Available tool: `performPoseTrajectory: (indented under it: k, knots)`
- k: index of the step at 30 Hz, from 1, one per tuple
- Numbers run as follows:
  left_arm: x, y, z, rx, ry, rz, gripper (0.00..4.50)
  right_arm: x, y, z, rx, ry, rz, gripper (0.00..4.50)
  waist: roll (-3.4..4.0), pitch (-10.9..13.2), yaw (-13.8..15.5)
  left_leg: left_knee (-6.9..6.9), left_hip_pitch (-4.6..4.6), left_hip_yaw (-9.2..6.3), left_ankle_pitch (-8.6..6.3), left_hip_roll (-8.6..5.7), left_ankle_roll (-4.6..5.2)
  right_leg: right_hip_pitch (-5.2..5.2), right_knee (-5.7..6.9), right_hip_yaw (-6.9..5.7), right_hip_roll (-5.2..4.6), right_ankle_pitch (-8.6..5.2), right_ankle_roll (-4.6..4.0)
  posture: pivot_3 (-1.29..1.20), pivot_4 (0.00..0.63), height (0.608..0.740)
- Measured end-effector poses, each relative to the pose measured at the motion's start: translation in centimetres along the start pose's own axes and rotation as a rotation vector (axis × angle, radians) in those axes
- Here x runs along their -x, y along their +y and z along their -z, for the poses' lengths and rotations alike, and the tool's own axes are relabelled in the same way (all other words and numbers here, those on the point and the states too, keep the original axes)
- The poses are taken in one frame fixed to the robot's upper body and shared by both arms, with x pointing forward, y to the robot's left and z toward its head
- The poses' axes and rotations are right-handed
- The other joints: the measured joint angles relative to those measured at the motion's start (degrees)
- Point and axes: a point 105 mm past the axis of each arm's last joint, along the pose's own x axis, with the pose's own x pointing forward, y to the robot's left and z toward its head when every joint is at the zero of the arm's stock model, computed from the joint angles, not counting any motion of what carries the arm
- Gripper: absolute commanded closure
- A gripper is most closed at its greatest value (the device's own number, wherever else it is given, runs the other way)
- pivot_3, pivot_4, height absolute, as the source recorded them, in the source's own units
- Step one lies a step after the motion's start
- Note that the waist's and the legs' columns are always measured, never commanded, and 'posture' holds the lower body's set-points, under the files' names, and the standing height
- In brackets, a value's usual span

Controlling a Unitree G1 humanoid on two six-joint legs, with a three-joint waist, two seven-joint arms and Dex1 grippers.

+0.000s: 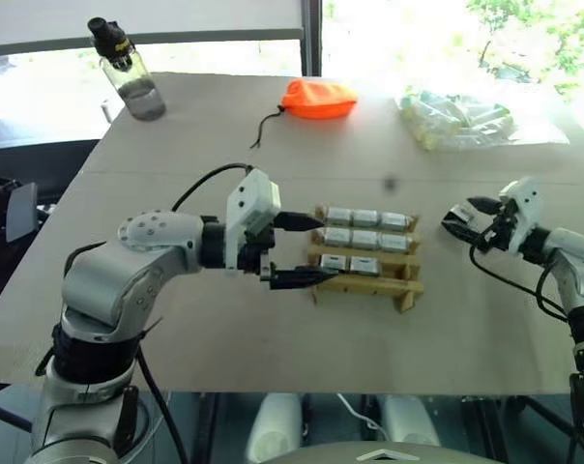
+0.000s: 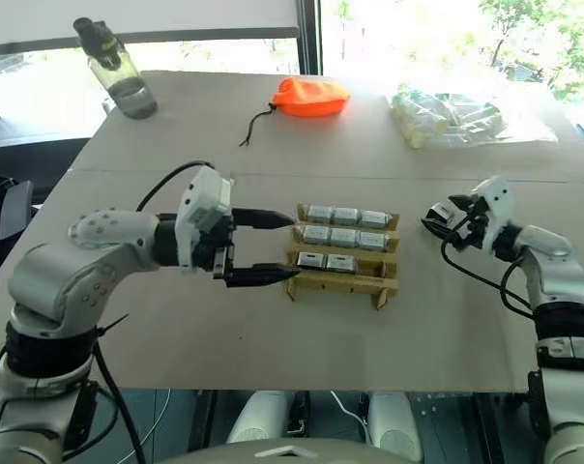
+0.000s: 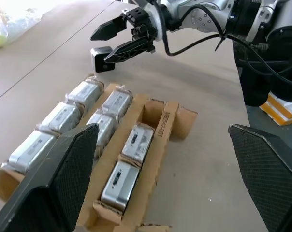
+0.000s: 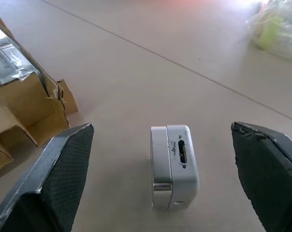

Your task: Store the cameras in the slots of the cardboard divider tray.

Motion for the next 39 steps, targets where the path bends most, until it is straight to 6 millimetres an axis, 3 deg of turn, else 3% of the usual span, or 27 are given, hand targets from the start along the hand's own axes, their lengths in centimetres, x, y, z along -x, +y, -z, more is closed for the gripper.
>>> performPoseTrajectory:
  k: [6, 8, 15, 16, 23, 27, 33, 39]
  knots:
    - [0.5, -0.2, -0.2, 0.002, -0.009, -0.035, 0.05, -0.3, -0.4, 0.5, -0.033, 0.044, -0.018, 0.00, 0.00, 0.00, -0.15, 0.01, 0.08, 0.01, 0.00, 0.01, 0.00, 0.03, 0.05, 0.02, 0.02, 0.00, 0.00, 0.00, 0.150, 0.726]
    - [0.5, -0.1, -0.3, -0.014, -0.011, -0.059, 0.00, -0.3, -0.5, 0.5, -0.035, 0.049, -0.016, 0.50, 0.00, 0.00, -0.17, 0.00, 0.08, 0.00, 0.00, 0.02, -0.01, 0.03, 0.05, 0.02, 0.04, 0.00, -0.01, 0.00, 0.150, 0.726]
    - [0.5, 1.1, -0.9, -0.076, -0.050, -0.165, 0.00, -0.2, -0.5, 0.9, -0.047, 0.060, -0.025, 3.54, 0.00, 0.00, -0.15, -0.01, 0.06, 0.04, 0.00, 0.01, -0.01, 0.02, 0.03, 0.03, 0.02, 0.00, 0.00, 0.00, 0.150, 0.726]
    - [0.5, 1.1, -1.0, -0.089, -0.056, -0.168, 0.00, -0.2, -0.5, 0.9, -0.044, 0.058, -0.024, 3.73, 0.00, 0.00, -0.17, -0.01, 0.06, 0.03, 0.00, 0.01, -0.01, 0.02, 0.03, 0.03, 0.02, 0.00, -0.01, 0.00, 0.150, 0.726]
    - [0.2, 1.1, -1.0, -0.098, -0.055, -0.160, 0.00, 0.6, -0.3, 0.5, -0.017, 0.036, -0.057, 3.72, 0.01, 0.00, -0.07, -0.01, 0.04, 0.02, 0.00, 0.01, -0.01, 0.02, 0.03, 0.01, 0.02, 0.00, 0.00, 0.00, 0.150, 0.726]
    - [0.2, 1.1, -0.9, -0.095, -0.047, -0.155, 0.00, 1.6, 1.6, -1.7, 0.120, -0.002, -0.198, 3.72, 0.03, 0.01, -0.23, -0.03, 0.06, 0.04, 0.00, 0.02, -0.01, 0.01, 0.01, 0.01, 0.02, 0.01, 0.00, 0.00, 0.150, 0.726]
    - [0.3, 1.1, -0.6, -0.088, -0.029, -0.145, 0.00, 1.5, 8.3, -5.9, 0.341, -0.071, -0.518, 3.72, 0.04, 0.02, -0.38, -0.05, 0.12, 0.00, 0.00, 0.09, -0.02, 0.02, 0.07, -0.01, 0.09, 0.00, 0.00, 0.00, 0.150, 0.726]
    - [0.4, 1.1, -0.4, -0.087, -0.025, -0.132, 0.00, 0.6, 12.5, -5.2, 0.426, -0.013, -0.686, 3.72, 0.02, 0.01, 0.04, -0.03, 0.04, -0.01, 0.00, 0.02, -0.02, 0.02, -0.01, -0.06, 0.03, 0.00, 0.00, 0.00, 0.150, 0.726]
